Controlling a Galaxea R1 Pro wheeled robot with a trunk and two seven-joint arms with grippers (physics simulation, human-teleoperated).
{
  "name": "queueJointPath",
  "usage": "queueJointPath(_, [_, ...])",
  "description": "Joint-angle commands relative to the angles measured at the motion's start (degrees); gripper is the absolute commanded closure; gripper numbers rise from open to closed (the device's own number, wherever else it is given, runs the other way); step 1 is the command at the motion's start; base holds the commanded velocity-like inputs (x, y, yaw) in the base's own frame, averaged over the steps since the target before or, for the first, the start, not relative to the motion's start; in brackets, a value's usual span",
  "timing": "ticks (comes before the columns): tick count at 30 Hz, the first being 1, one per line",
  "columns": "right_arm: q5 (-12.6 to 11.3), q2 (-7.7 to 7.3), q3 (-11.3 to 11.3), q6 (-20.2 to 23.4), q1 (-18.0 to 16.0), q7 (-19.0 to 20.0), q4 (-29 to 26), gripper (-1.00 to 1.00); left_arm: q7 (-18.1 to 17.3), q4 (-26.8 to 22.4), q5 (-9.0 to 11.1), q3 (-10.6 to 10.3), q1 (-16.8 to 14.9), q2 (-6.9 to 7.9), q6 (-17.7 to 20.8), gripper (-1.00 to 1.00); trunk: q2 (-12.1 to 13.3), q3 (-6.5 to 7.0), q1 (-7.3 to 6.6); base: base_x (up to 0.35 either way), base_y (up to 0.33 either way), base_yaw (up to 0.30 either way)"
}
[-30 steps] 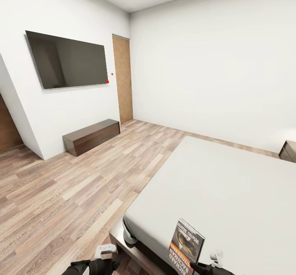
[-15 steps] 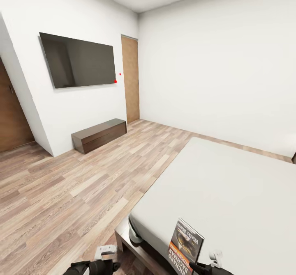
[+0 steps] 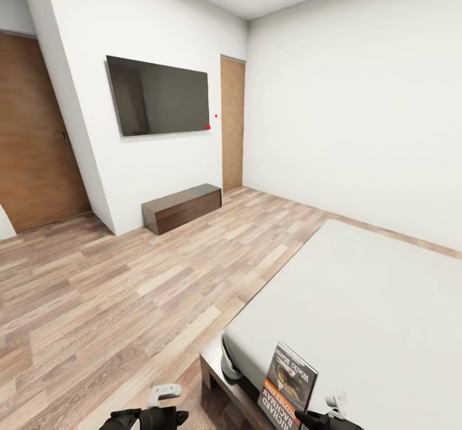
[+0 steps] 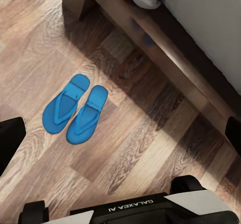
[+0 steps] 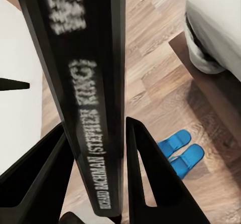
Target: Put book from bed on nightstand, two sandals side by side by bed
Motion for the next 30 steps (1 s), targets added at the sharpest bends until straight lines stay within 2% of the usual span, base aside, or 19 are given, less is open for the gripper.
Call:
queueJointPath(1, [0.5, 0.0, -0.6, -0.3, 0.0, 0.2, 0.0, 1.0, -0.3, -0.1, -0.6, 0.5, 0.0, -0.06, 0.3, -1.0, -0.1, -0.07, 0.01, 0.0, 0.0, 0.287])
queueJointPath(30, [0.5, 0.03, -0.6, -0.3, 0.0, 0.2, 0.1, 1.0, -0.3, 0.0, -0.6, 0.5, 0.0, -0.08, 0.4, -1.0, -0.1, -0.07, 0.01, 0.0, 0.0, 0.291])
